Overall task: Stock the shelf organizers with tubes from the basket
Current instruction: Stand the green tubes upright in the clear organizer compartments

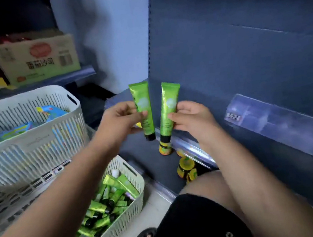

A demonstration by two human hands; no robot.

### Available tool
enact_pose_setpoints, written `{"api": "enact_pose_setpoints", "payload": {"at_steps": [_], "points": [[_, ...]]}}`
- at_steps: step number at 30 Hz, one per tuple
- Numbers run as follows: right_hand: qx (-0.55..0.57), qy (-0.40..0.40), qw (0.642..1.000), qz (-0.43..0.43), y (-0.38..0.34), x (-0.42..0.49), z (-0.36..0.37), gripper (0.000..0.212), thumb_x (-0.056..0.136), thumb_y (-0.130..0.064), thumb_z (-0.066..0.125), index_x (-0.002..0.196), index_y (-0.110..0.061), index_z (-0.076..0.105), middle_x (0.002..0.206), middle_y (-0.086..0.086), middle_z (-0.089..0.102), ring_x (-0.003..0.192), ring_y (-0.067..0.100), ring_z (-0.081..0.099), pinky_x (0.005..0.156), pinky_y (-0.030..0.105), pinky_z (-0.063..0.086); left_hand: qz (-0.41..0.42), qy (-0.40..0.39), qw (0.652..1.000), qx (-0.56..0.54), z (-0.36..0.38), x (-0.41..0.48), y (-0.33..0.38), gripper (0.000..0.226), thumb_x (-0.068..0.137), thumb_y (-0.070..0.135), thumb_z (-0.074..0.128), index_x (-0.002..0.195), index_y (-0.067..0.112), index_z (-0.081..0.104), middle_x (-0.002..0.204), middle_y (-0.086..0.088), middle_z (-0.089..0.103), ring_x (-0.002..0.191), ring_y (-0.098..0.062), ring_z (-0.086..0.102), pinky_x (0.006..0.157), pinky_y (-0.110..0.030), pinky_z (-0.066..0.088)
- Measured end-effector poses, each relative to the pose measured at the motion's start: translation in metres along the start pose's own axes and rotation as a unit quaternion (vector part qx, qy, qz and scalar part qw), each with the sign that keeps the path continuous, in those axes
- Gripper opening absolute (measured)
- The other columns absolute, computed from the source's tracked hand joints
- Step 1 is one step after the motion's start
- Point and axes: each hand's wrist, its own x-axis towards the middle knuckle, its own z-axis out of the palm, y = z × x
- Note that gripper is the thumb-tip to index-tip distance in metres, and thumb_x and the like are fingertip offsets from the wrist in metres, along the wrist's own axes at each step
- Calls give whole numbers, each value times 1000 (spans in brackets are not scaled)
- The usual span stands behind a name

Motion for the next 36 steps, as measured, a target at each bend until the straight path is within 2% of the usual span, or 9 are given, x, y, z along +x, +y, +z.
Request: {"api": "enact_pose_setpoints", "payload": {"at_steps": [4, 9, 13, 17, 21, 23, 27, 33, 36], "points": [[-40, 98, 994, -33, -28, -53, -91, 13, 91, -1, 68, 100, -11, 71, 102, 15, 76, 100, 28, 73, 98, 48, 56, 39, -128, 991, 15, 80, 3, 43, 18, 89, 0, 72, 86, 18, 71, 83, -7, 66, 80, -16, 70, 76, -42, 63], [-104, 199, 974, -33, -48, -119, -187, 13, 87, -5, 74, 99, -11, 72, 100, 14, 77, 88, 17, 69, 95, 46, 56, 39, -256, 966, 0, 197, -14, 81, 11, 92, 11, 72, 95, 21, 69, 98, -11, 73, 96, -26, 73, 90, -55, 59], [-86, 307, 947, -30, -47, -177, -257, 16, 82, -7, 79, 88, 0, 65, 79, 11, 63, 81, 21, 59, 84, 43, 54, 56, -318, 946, 27, 286, -36, 100, 7, 93, 18, 73, 96, 19, 67, 95, -9, 74, 93, -26, 75, 86, -44, 62], [-47, 382, 922, -53, -27, -230, -321, 20, 87, 2, 73, 88, -7, 55, 77, 8, 40, 77, 20, 46, 76, 37, 47, 46, -352, 933, 54, 367, -49, 96, 20, 91, 18, 76, 81, 19, 58, 95, -12, 67, 85, -25, 69, 83, -43, 63], [-7, 472, 879, -62, 8, -282, -376, 9, 87, 3, 71, 89, 0, 63, 78, 5, 55, 83, 19, 58, 96, 46, 57, 30, -382, 920, 79, 445, -60, 78, 34, 90, 18, 77, 75, 20, 46, 78, -7, 62, 69, -18, 64, 78, -39, 64], [2, 511, 856, -79, 19, -297, -397, 20, 87, 6, 69, 92, -13, 71, 72, 0, 54, 81, 20, 54, 91, 41, 54, 28, -382, 920, 83, 483, -65, 69, 35, 88, 16, 79, 75, 19, 46, 81, -8, 61, 74, -17, 63, 78, -35, 63], [8, 551, 827, -110, 27, -300, -447, 32, 81, -1, 70, 113, -6, 67, 85, 11, 50, 81, 21, 52, 78, 38, 54, 39, -381, 919, 92, 552, -73, 64, 33, 81, 16, 84, 73, 19, 52, 81, -6, 62, 78, -16, 62, 83, -34, 59], [55, 585, 799, -129, 31, -290, -527, 17, 78, -4, 66, 95, -8, 69, 82, 15, 60, 75, 25, 57, 72, 49, 56, 110, -401, 904, 99, 640, -63, 76, 31, 83, 4, 79, 87, 25, 56, 81, -2, 65, 73, -20, 64, 76, -35, 58], [51, 593, 793, -129, 41, -284, -555, 12, 80, -2, 66, 90, -9, 67, 81, 13, 61, 75, 25, 57, 72, 42, 52, 161, -400, 893, 130, 678, -60, 82, 31, 83, 8, 80, 83, 26, 55, 85, -4, 67, 73, -20, 65, 77, -38, 58]]}}
